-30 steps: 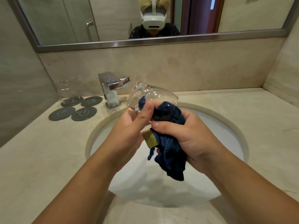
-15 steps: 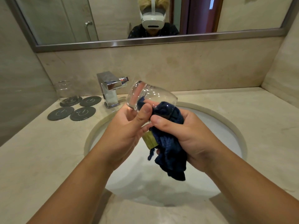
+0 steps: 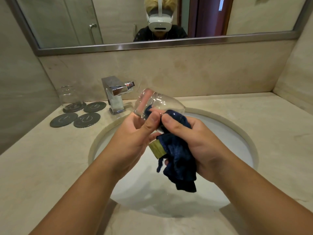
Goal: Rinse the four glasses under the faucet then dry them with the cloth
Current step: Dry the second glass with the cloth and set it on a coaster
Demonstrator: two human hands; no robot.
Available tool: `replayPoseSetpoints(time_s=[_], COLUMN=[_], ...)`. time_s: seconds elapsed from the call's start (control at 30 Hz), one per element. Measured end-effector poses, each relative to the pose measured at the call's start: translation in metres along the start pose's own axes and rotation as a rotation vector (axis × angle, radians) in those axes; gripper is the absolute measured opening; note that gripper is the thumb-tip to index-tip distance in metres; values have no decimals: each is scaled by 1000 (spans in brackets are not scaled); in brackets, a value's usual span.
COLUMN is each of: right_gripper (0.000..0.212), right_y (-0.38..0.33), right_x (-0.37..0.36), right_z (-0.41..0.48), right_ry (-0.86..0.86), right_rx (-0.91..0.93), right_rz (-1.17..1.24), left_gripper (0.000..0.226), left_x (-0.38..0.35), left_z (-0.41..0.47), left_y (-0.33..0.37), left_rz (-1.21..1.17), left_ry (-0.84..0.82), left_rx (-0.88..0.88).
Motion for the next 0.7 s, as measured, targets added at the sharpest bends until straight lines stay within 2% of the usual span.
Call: replayPoseSetpoints(time_s=[0.07, 0.2, 0.37, 0.47, 0.7], right_gripper=[33, 27, 36, 29, 33], right_y=[-3, -4, -3, -1, -2], right_x=[-3, -1, -1, -3, -12], right_z=[-2, -1, -1, -2, -6], right_ry=[-12, 9, -18, -39, -124], right_rx=[-23, -22, 8, -10, -82], right_rz=[75, 47, -92, -100, 63], left_gripper=[94, 79, 109, 131, 108], left_x=[-1, 0, 3, 6, 5], left_z=[-1, -1, 1, 3, -2], left_y=[2, -1, -1, -5, -2], left_rz=[-13, -5, -3, 11, -68], left_ry=[-12, -16, -9, -18, -105], left_rx=[-12, 12, 13, 17, 50])
Point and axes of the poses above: each hand's wrist, its own z-axis towards the middle knuckle, its own x-axis out of the back of the hand, y = z × x, the point moved 7 cm from there along z, towards the middle knuckle, and after that the axes turned 3 degrees about x, right-handed, at the moved point
